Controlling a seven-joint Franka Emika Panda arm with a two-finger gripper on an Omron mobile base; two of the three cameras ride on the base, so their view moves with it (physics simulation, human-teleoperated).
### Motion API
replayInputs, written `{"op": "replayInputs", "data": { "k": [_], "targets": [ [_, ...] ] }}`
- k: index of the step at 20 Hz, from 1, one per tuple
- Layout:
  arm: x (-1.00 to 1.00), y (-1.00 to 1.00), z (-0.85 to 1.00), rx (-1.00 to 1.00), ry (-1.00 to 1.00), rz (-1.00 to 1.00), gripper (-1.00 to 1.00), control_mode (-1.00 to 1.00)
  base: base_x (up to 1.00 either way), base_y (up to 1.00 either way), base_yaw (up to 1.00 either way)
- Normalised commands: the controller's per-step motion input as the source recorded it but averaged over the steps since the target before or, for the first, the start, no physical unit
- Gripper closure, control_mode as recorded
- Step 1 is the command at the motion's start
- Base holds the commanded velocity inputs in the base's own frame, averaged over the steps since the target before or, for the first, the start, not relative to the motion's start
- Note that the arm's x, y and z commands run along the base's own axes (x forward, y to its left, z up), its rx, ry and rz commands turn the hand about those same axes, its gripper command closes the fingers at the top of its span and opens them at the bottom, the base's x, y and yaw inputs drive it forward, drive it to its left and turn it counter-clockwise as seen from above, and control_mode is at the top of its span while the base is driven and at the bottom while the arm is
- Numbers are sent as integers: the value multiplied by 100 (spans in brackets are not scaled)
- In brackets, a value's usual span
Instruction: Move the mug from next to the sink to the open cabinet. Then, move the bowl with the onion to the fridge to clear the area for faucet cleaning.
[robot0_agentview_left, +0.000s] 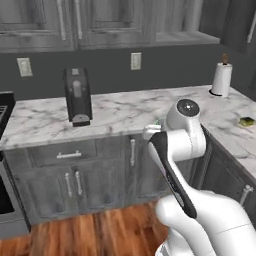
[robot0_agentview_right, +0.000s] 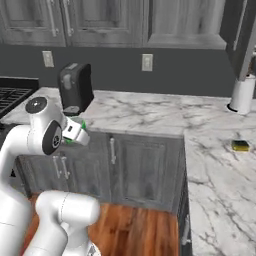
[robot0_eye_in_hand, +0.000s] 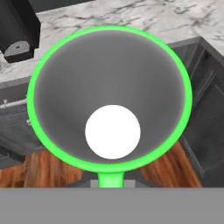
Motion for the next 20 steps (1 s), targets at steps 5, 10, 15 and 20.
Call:
{"op": "replayInputs", "data": {
  "k": [5,10,15,20],
  "targets": [
    [0,0,0,0,0,0,100,100,100,-65,-21],
    [0,0,0,0,0,0,100,100,100,-30,-8],
    [0,0,0,0,0,0,100,100,88,-3,13],
    [0,0,0,0,0,0,100,100,75,-42,2]
  ]
}}
